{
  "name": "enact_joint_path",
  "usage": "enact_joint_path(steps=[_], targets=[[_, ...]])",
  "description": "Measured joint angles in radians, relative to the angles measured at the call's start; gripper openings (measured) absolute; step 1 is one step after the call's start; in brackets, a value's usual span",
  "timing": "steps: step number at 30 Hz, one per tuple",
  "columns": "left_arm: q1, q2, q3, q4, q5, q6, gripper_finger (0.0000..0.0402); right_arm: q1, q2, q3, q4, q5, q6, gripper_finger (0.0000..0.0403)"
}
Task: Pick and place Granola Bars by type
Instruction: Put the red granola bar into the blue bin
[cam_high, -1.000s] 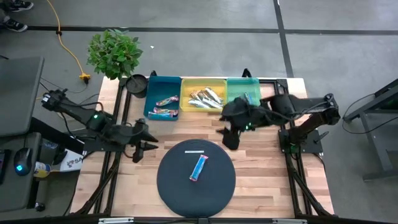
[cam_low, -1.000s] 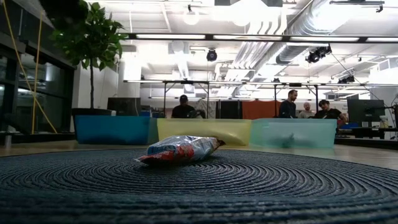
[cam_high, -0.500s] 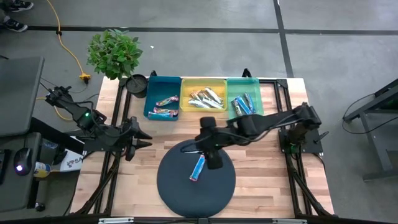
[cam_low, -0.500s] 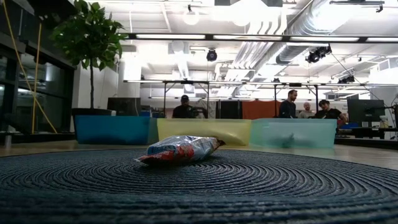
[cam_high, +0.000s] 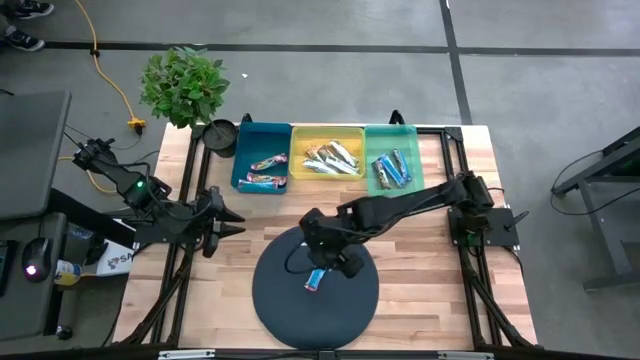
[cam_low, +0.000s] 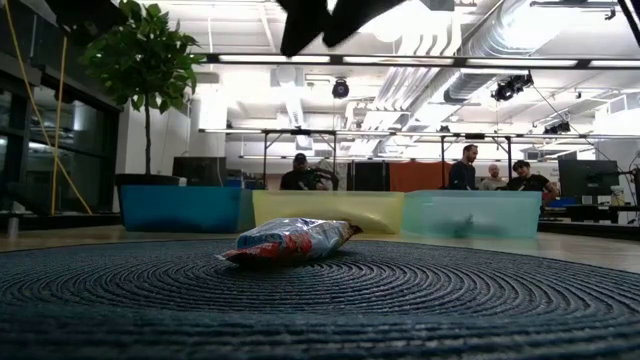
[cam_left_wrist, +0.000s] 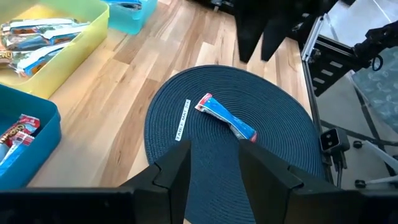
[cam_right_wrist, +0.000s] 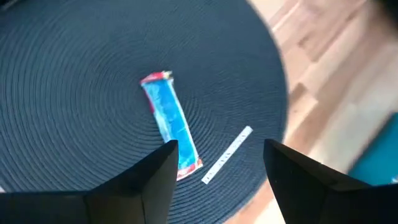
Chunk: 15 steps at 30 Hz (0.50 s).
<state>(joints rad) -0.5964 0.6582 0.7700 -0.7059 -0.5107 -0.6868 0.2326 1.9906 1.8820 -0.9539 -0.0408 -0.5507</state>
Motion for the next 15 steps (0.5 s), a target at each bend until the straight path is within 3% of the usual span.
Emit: enact_joint_path(steps=[10, 15], targets=[[0.000, 0.000, 0.000, -0.001, 0.061, -0.052, 0.0131, 0.047, 0.139, 0.000, 0.018, -0.081, -0.052, 0.0220], [0.000, 0.001, 0.000, -0.001, 0.109, -0.051, 0.0131, 0.071, 0.202, 0.000, 0.046, -0.051, -0.136, 0.0220]])
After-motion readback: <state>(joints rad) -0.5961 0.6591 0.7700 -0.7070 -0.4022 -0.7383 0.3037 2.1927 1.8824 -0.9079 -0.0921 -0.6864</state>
